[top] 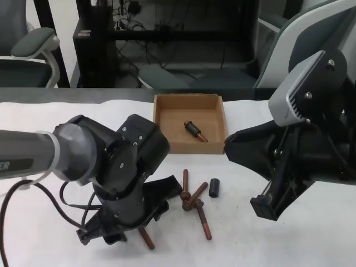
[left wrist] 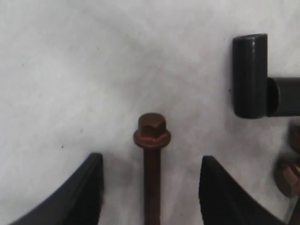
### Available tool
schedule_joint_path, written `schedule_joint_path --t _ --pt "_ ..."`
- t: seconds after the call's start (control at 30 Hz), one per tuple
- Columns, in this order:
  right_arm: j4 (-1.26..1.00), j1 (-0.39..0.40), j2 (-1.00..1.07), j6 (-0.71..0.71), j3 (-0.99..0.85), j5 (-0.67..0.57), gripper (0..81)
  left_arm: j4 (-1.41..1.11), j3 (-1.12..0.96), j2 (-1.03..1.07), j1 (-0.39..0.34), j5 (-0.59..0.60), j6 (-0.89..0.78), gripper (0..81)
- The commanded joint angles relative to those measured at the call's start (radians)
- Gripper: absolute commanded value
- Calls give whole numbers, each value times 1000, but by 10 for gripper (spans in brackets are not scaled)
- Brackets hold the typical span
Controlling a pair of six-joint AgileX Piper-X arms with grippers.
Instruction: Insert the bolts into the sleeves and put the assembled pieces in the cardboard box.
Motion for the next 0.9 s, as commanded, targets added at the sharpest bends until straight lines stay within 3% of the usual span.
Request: schedule_joint_path --t 0.0,0.07,0.13,0.5,0.8,0.87 --pt "-5 -5 -14 6 -13 -7 6 -24 8 12 3 -25 -9 553" --pt "-5 -5 -14 6 -13 -7 6 -24 8 12 3 -25 -9 462" --pt "-5 -5 -14 6 -13 -7 6 -24 8 12 3 -25 -9 420" --pt "-5 -5 -19 -9 -13 -7 6 -15 8 12 3 -44 -7 388" --pt "-5 -5 -66 -9 -13 -7 6 7 8 12 3 -39 1 129" --pt "-5 -5 -66 -9 -13 -7 6 7 8 12 3 -35 1 41"
